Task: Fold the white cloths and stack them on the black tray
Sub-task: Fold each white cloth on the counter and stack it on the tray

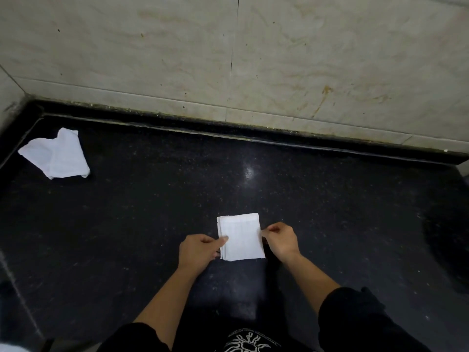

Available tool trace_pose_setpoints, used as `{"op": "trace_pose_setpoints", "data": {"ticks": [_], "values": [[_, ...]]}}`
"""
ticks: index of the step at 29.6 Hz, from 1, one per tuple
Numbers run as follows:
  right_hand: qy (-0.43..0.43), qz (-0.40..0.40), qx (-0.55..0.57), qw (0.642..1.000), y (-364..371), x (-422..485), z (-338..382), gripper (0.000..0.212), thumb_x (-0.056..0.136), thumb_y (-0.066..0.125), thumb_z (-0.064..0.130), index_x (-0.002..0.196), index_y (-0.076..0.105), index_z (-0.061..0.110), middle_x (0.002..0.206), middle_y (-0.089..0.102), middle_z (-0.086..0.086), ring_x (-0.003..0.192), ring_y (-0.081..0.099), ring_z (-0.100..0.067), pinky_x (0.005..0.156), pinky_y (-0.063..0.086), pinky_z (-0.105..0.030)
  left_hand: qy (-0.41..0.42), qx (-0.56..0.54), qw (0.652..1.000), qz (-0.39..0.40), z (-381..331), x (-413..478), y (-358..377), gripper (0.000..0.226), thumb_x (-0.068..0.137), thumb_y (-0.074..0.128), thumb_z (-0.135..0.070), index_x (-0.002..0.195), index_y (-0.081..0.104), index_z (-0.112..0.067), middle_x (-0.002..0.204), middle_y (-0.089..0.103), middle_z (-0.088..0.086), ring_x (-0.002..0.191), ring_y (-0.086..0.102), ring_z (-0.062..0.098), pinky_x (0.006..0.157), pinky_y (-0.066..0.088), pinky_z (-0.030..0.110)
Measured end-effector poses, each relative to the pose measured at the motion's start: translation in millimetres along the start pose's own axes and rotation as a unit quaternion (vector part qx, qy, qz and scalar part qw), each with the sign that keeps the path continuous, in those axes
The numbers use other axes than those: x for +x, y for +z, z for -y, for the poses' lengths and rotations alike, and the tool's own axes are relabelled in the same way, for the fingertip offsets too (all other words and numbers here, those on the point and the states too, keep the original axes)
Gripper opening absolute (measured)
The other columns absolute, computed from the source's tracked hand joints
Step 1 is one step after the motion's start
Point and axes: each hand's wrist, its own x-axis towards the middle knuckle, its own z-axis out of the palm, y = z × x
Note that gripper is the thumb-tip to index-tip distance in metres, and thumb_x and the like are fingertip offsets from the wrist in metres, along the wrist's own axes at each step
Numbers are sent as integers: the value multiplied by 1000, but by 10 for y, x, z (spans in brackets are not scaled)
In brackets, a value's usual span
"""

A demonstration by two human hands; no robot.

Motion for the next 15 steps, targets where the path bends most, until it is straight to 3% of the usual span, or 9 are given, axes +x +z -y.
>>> {"op": "trace_pose_setpoints", "data": {"ticks": [2, 6, 10, 15], "values": [[14, 28, 33, 999, 37, -20, 3, 14, 83, 67, 21, 92, 63, 11, 93, 68, -5, 86, 64, -21, 76, 54, -35, 1, 13, 1000, 2, 5, 12, -3, 21, 73, 83, -27, 77, 73, -9, 69, 74, 5, 62, 70, 12, 67, 60, 25], [24, 97, 103, 990, 73, -110, 69, 18, 81, 72, 18, 92, 63, 7, 92, 71, -7, 78, 66, -18, 59, 49, -27, -6, 13, 1000, 16, 19, 33, -20, 17, 76, 80, -19, 82, 73, -6, 71, 74, 10, 64, 69, 14, 62, 57, 22], [19, 143, 166, 975, 75, -208, 212, 22, 81, 70, 11, 100, 65, 2, 97, 73, -14, 82, 67, -26, 73, 54, -40, -14, 11, 999, 29, 21, 39, -36, 17, 78, 78, -19, 86, 74, -5, 76, 74, 11, 67, 68, 14, 62, 57, 20], [-35, 175, 176, 968, 52, -368, 496, 20, 81, 68, 9, 101, 66, 4, 87, 69, -12, 71, 60, -19, 55, 46, -25, -68, -80, 986, 132, -125, 7, -141, 26, 82, 75, -21, 101, 70, -4, 101, 72, 15, 84, 68, 19, 67, 56, 23]]}}
